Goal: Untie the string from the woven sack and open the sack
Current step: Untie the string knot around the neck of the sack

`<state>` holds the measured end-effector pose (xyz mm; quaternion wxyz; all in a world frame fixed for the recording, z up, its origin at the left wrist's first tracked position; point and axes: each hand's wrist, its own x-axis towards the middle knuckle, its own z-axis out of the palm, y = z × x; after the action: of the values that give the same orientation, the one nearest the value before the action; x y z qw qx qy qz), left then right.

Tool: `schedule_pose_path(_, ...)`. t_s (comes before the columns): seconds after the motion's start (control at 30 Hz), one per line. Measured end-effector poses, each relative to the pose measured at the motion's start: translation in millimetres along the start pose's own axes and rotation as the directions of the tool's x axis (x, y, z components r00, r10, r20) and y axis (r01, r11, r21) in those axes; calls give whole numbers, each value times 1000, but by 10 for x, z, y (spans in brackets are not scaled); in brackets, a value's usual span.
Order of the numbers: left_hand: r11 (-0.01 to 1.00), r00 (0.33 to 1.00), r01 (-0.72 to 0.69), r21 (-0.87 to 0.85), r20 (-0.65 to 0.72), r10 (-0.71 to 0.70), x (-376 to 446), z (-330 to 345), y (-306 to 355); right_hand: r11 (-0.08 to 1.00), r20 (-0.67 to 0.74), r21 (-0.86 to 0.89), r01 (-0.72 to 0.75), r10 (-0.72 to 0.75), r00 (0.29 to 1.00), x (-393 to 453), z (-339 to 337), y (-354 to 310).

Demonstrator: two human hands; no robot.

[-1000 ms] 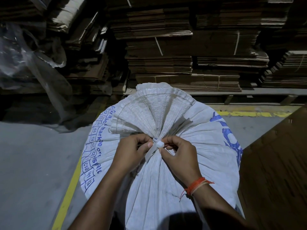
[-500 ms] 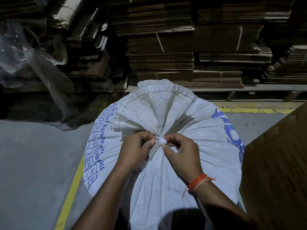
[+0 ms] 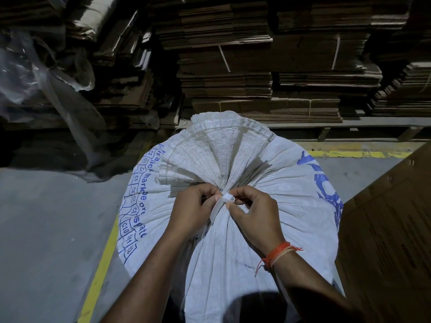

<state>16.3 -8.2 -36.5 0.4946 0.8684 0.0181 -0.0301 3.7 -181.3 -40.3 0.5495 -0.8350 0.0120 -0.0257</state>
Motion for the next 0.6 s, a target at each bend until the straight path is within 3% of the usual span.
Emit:
schedule_pose_path(0.13,998,999,49,-47,12,-48,-29,-40,37,1000,17,-15,1,-1,1000,13,-11,-4)
schedule_pose_path(0.3,998,999,30,46,-19,-30,-21,-113,34,1000,-1,-17,17,-17,1000,30,2,19)
schedule_pose_path(0.6,998,1000,23,56,-18,-22,-13,-71,22,999,1,-20,25,-25,1000,14,5,15)
